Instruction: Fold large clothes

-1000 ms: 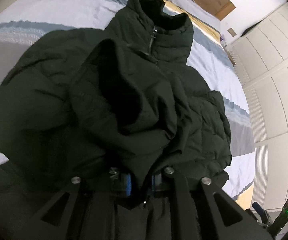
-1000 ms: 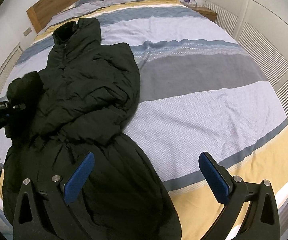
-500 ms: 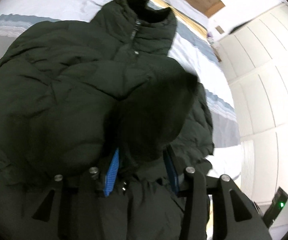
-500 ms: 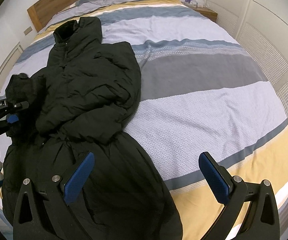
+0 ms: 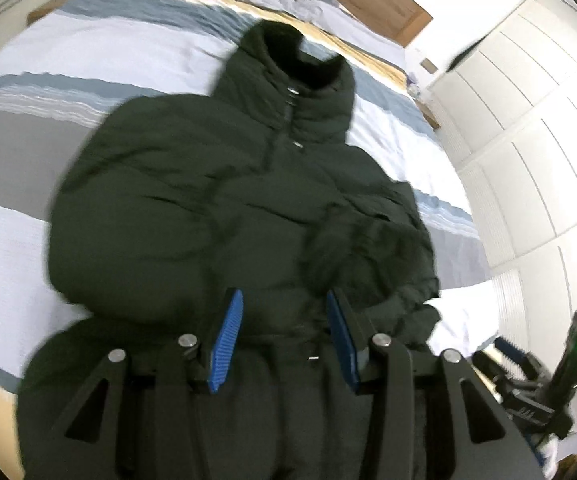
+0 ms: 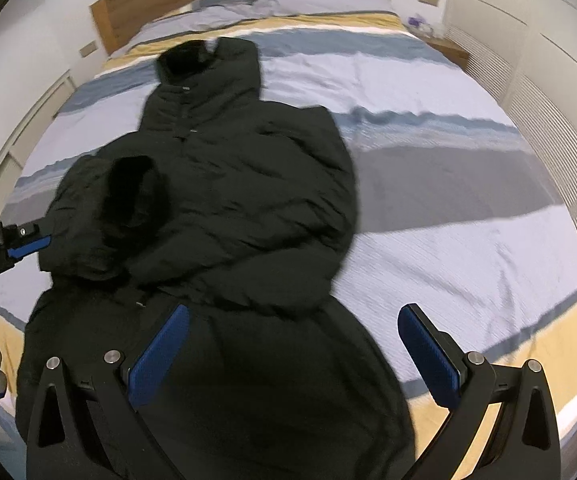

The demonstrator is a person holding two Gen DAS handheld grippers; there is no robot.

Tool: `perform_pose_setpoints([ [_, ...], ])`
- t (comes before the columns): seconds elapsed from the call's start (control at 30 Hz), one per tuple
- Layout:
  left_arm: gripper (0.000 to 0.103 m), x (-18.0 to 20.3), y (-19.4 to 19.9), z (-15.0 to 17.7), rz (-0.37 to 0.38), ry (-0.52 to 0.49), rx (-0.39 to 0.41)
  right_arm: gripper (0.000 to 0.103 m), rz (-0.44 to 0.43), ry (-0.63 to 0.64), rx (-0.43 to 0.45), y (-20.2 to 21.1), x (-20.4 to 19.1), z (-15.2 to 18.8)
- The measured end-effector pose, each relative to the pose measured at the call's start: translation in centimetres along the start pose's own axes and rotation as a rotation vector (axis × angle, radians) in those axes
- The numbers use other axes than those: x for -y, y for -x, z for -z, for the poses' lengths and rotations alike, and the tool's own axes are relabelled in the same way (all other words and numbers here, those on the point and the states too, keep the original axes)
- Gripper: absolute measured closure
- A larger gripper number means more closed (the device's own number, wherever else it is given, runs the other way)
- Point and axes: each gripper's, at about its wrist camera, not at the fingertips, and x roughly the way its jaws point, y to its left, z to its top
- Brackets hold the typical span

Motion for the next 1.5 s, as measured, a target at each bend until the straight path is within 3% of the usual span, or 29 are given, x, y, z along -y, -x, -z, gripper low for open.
perform_pose_setpoints([
  [0.43, 0.061, -8.3, 3.2, -0.8, -0.131, 0.016, 0.049, 0.001, -0.135, 0.225, 0.085, 0.6, -14.1, -4.8],
  [0.77, 0.061, -10.0, 0.2, -2.6, -0.195, -0.032, 0.027, 0.001, -0.152, 0.350, 0.077, -4.0, -21.1, -7.8],
  [0.93, 0.061, -9.4, -3.1, -2.9, -0.207, -0.066, 0.010, 0.001, -0.115, 0.376, 0.035, -6.7, -21.1, -7.7],
  [1.2, 0.060, -9.8, -7.4, -1.5, -0.250, -0.100, 0.016, 0.001, -0.036, 0.339, -0.066, -11.0, -17.3, -5.7],
  [1.37, 0.055, -10.2, -7.6, -0.6, -0.238, -0.118, 0.004, 0.001, -0.047, 0.243, -0.132, -12.7, -13.8, -3.9],
  [1.5, 0.054, -10.6, -6.3, -0.6, -0.210, -0.106, -0.022, 0.001, -0.049, 0.250, -0.131, -12.1, -13.4, -3.4],
])
